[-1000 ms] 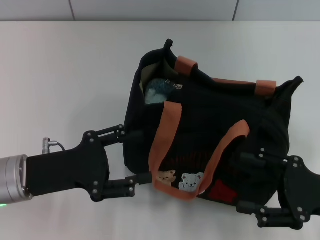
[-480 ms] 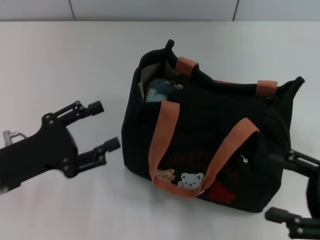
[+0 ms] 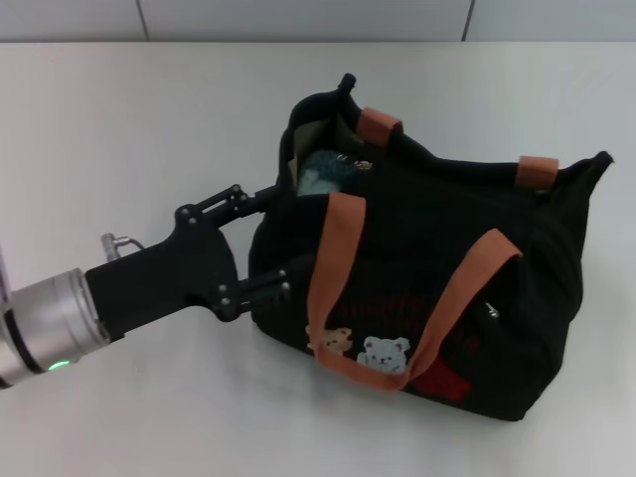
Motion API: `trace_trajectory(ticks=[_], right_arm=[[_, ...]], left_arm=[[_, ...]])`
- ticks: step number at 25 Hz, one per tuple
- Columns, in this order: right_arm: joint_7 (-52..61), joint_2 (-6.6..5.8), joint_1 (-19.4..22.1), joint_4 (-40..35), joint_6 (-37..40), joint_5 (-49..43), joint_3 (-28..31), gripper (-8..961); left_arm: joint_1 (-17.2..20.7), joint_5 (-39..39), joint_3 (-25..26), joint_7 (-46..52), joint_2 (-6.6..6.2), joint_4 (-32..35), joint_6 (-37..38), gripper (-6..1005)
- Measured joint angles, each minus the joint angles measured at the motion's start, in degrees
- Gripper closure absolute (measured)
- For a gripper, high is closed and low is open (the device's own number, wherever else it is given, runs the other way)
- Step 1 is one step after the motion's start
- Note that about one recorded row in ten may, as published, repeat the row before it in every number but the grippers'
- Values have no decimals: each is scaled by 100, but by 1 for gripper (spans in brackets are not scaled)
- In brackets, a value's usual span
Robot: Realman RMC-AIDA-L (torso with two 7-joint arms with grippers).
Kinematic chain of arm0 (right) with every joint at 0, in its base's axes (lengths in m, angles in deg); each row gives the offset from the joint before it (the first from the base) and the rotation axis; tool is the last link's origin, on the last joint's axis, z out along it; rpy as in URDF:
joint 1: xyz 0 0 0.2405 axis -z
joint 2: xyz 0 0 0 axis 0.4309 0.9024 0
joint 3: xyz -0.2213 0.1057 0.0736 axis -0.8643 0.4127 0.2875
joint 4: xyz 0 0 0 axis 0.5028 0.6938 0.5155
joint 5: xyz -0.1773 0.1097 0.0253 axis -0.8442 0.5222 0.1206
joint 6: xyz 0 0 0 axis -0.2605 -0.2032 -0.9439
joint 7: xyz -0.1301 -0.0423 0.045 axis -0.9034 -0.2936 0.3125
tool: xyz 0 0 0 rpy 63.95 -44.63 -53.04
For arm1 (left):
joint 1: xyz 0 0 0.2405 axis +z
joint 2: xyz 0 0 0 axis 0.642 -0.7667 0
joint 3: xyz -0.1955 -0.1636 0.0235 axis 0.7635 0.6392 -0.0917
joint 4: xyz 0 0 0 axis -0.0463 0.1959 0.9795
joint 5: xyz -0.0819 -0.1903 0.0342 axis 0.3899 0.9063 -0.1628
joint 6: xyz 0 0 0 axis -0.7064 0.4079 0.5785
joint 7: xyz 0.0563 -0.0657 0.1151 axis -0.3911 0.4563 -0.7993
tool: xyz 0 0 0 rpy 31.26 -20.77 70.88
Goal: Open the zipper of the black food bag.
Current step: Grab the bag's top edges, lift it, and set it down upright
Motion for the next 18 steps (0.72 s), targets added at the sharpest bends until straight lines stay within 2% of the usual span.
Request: trace_trajectory(ticks=[2,4,18], right_arm=[[0,-9,75,-22,-10,246,6,163],[7,-17,102,-23,-35,375,46,166],[174,-10,49,41,-241,441,143,187]], left_arm=[[0,0,0,0,0,0,0,321],[-161,14,19,-307,5,-204,-73,327],[-220,37,50,-505,14,-346,-263,367]])
